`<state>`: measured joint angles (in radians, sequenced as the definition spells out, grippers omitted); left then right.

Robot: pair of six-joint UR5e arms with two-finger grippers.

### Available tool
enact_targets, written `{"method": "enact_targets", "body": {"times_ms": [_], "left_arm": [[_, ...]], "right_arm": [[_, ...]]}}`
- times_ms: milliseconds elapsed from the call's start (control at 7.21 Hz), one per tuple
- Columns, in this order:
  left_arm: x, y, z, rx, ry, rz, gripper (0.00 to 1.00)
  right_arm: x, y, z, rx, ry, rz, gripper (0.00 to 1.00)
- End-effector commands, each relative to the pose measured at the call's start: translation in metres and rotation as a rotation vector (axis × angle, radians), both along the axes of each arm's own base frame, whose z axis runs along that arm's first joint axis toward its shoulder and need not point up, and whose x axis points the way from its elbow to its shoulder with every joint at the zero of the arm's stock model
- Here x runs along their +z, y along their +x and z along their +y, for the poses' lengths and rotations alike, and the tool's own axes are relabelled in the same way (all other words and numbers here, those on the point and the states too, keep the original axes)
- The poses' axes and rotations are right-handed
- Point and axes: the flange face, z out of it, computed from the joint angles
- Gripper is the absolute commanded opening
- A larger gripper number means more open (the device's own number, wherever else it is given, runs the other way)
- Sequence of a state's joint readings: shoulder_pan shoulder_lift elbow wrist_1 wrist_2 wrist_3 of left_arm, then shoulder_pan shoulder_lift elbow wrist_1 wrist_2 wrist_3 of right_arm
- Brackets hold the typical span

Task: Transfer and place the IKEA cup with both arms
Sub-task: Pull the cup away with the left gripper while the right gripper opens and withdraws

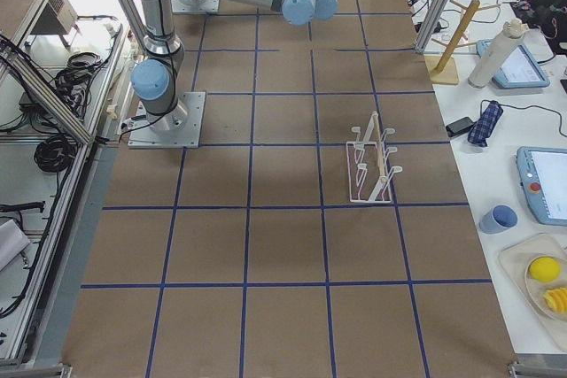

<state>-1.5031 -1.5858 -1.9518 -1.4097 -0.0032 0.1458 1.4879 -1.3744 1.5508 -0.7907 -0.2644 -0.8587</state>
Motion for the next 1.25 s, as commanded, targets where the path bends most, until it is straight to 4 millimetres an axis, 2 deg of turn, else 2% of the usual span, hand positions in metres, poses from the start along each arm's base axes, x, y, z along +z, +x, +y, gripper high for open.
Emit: {"method": "enact_targets", "body": {"times_ms": [0, 139, 416, 555, 832, 1109], "left_arm": [[0.002, 0.009, -0.003, 0.016, 0.017, -0.006, 0.06], [0.004, 0.019, -0.007, 0.035, 0.026, -0.016, 0.0], [0.006, 0.052, -0.015, 0.08, 0.081, -0.194, 0.0], [0.015, 0.063, -0.021, 0.123, 0.114, -0.282, 0.0], [0.023, 0.078, -0.026, 0.169, 0.12, -0.572, 0.0], [0.026, 0.104, -0.03, 0.212, 0.127, -0.864, 0.0]], "right_arm": [[0.007, -0.015, -0.019, -0.021, -0.008, 0.009, 1.0], [0.002, -0.029, -0.017, 0.02, -0.007, 0.055, 1.0], [0.005, -0.039, -0.006, 0.16, -0.029, 0.175, 1.0], [0.019, -0.045, -0.011, 0.22, -0.075, 0.258, 1.0], [0.026, -0.059, -0.014, 0.319, -0.096, 0.455, 1.0], [0.032, -0.078, -0.024, 0.346, -0.104, 0.733, 1.0]]}}
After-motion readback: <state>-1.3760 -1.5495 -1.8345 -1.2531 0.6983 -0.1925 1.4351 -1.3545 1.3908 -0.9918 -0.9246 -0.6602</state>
